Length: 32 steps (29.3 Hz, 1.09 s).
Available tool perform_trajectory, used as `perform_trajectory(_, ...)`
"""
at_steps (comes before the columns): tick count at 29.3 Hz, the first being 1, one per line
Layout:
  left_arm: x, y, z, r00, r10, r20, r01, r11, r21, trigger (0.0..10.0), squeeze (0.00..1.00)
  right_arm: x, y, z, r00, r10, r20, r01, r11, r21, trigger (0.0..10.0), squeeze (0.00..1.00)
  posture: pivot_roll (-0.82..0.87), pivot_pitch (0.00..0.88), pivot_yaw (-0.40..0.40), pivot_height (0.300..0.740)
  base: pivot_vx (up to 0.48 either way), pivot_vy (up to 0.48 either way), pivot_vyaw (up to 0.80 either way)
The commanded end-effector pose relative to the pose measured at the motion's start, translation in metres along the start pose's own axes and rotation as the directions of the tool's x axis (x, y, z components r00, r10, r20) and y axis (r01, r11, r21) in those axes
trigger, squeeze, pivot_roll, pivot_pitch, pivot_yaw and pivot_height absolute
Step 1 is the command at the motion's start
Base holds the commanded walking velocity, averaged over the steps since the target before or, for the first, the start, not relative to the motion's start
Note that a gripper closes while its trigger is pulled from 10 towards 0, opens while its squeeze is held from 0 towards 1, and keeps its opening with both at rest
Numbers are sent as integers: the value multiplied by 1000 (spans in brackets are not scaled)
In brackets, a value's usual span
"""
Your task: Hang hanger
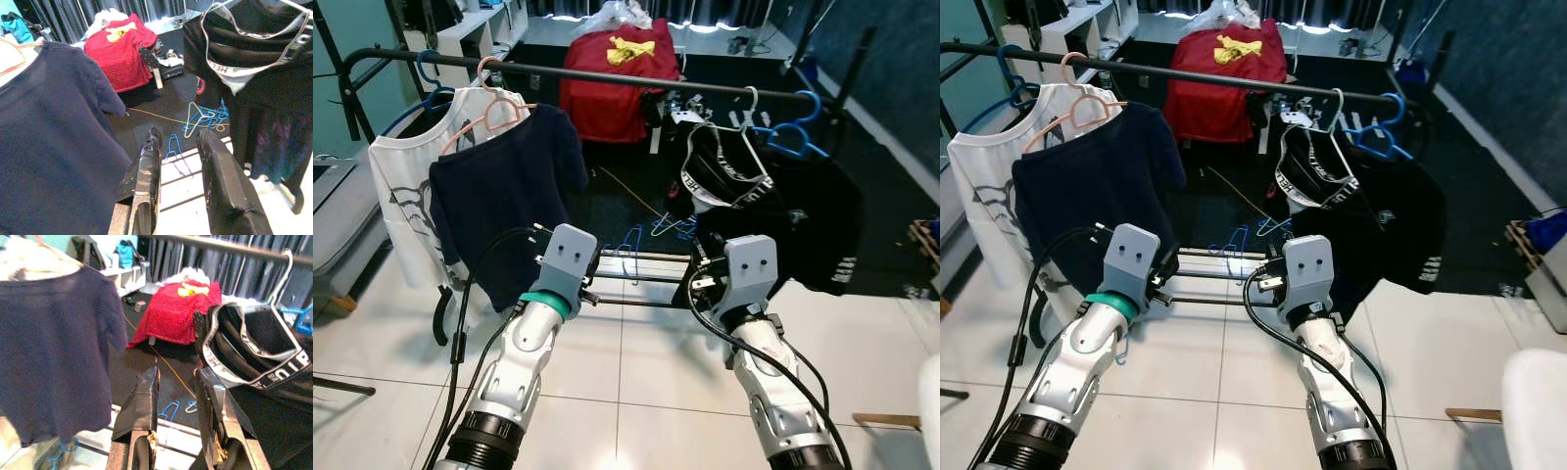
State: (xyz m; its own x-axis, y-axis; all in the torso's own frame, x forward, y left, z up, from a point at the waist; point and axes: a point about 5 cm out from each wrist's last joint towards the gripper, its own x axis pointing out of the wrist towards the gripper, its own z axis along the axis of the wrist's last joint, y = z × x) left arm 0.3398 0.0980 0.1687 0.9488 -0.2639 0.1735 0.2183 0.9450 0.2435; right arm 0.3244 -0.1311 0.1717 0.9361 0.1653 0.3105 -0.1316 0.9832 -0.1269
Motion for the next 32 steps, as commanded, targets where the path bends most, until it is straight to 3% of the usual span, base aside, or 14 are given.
perform_trajectory(1, -1, -5, -2, 1000, -16, -5, 16, 1000, -1, 10000, 0, -3, -3, -2, 1000, -9, -9, 9, 1000, 3, 10000, 0, -173, 51, 21, 740, 469, 0, 0)
perform_trajectory(4, -1, -5, -2, 1000, -17, -4, 17, 1000, -1, 10000, 0, -3, -3, -2, 1000, -9, -10, 9, 1000, 7, 10000, 0, -173, 51, 21, 740, 469, 0, 0)
perform_trajectory(11, -2, -8, -1, 999, -43, 8, 43, 999, -6, 10000, 0, -2, -4, -2, 1000, -20, -11, 20, 999, 46, 10000, 0, -175, 48, 21, 740, 451, 0, -800)
perform_trajectory(29, -1, -11, 0, 998, -66, 19, 67, 998, -6, 10000, 0, 0, -13, 1, 998, -63, 7, 62, 998, 19, 10000, 0, -179, 40, 25, 740, 446, 0, -800)
perform_trajectory(32, -1, -11, 0, 998, -67, 19, 67, 998, -5, 10000, 0, 1, -16, 6, 997, -70, 26, 71, 997, -12, 10000, 0, -179, 40, 26, 740, 431, 0, 0)
